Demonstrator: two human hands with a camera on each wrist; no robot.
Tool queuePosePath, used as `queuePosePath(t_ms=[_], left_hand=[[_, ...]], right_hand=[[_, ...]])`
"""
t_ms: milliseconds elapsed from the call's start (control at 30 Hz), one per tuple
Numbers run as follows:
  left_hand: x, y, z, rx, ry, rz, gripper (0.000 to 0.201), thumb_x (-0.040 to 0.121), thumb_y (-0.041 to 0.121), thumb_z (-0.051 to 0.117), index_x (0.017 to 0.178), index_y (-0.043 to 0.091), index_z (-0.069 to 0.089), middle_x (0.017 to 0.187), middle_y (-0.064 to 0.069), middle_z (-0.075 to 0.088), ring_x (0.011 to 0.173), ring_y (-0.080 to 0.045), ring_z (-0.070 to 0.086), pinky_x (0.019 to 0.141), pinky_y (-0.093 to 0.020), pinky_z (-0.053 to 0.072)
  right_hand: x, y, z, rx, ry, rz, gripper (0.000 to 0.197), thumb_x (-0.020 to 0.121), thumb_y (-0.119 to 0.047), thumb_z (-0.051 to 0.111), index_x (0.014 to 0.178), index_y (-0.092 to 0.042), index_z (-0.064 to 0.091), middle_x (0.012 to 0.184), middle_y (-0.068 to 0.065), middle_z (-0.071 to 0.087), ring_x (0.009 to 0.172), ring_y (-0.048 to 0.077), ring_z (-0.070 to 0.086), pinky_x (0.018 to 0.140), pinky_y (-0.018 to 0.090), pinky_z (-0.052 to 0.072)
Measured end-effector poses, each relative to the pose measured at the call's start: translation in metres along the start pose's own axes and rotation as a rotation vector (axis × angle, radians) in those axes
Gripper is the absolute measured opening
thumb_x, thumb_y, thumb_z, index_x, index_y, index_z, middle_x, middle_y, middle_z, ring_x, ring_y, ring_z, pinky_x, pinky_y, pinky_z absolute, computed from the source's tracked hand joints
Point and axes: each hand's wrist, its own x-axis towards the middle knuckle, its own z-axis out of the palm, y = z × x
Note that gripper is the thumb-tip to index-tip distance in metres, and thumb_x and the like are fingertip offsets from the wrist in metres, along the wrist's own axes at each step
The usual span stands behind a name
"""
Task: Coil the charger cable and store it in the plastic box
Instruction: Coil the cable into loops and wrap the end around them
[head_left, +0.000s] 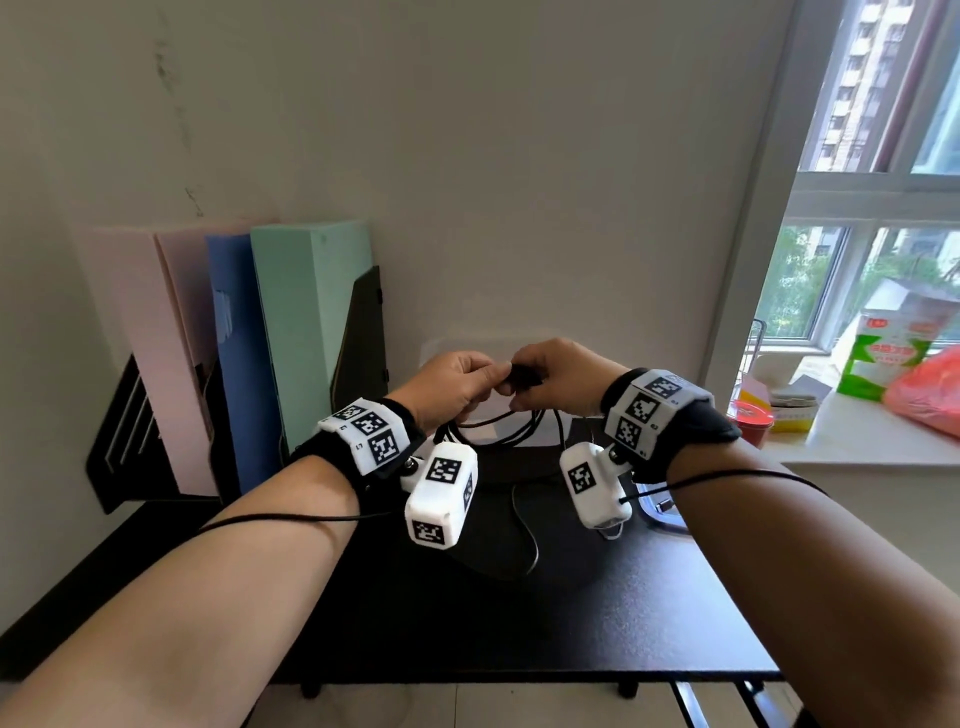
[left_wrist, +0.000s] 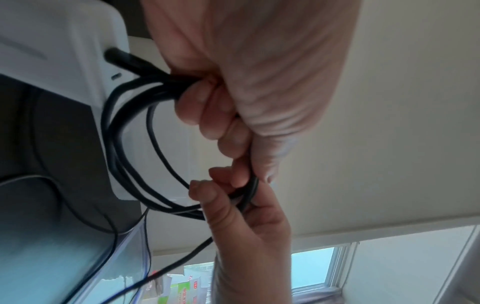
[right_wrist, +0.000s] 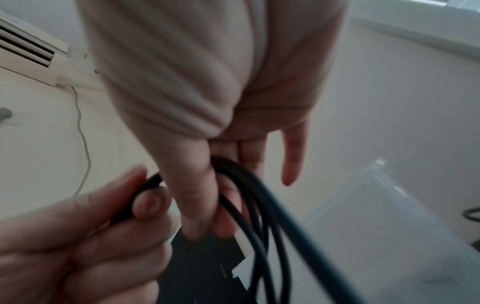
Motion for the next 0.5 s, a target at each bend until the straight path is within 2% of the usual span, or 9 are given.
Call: queuePosePath(t_ms=[67,133,233,333,433,500], left_hand=[[0.001,0.003,-0.003,-0.029,0.004,-0.017,0.033,0.098,0.025,0.043,0.071,0.011,0.054,0.038,0.012,0.033,0.032,0.0,0.024,0.033,-0.013,0.022],[0.002,0.005,-0.007,-0.065,-0.006,-0.036,0.036,0.099,0.026,0.038,0.069,0.012,0.049,0.037,0.012,0.031,0.03,0.001,0.023,0.031,-0.012,0.02],[0.005,0.005,-0.01,-0.177,-0.007,-0.067,0.038,0.101,0.027,0.033,0.068,0.013,0.044,0.037,0.013,0.03,0.029,0.0,0.022,0.034,-0.011,0.015],[0.006,0.002,-0.011,-0.313,0.023,-0.089,0.037,0.101,0.029,0.032,0.068,0.014,0.043,0.038,0.012,0.031,0.028,0.0,0.024,0.035,-0.011,0.017],[0.005,0.0,-0.018,-0.474,0.067,-0.088,0.038,0.101,0.031,0.031,0.068,0.015,0.042,0.036,0.012,0.029,0.027,0.0,0.023,0.033,-0.008,0.02],[0.005,0.0,-0.026,-0.578,0.108,-0.088,0.038,0.101,0.033,0.03,0.068,0.016,0.04,0.035,0.012,0.028,0.026,0.0,0.024,0.032,-0.008,0.021]], right_hand=[[0.0,0.004,0.001,0.043,0.071,-0.008,0.017,0.076,-0.025,0.074,0.09,-0.017,0.068,0.085,0.004,0.071,0.079,0.018,0.066,0.081,0.036,0.054],[-0.001,0.004,0.003,0.169,0.095,-0.009,0.012,0.078,-0.022,0.072,0.086,-0.014,0.068,0.075,0.003,0.071,0.071,0.015,0.066,0.079,0.034,0.053],[-0.001,0.002,0.007,0.353,0.137,-0.015,0.005,0.084,-0.017,0.068,0.086,-0.013,0.067,0.061,0.002,0.067,0.057,0.014,0.063,0.068,0.029,0.052],[0.001,0.001,0.013,0.447,0.198,0.015,0.006,0.085,-0.022,0.067,0.089,-0.018,0.066,0.062,0.001,0.066,0.058,0.016,0.064,0.063,0.025,0.051],[-0.002,0.014,0.019,0.557,0.092,0.103,0.027,0.08,-0.021,0.072,0.104,-0.021,0.061,0.083,0.006,0.071,0.073,0.017,0.067,0.068,0.031,0.055],[-0.008,0.027,0.026,0.551,-0.024,0.16,0.025,0.08,-0.012,0.072,0.101,-0.017,0.06,0.081,0.007,0.071,0.069,0.019,0.069,0.067,0.032,0.055]])
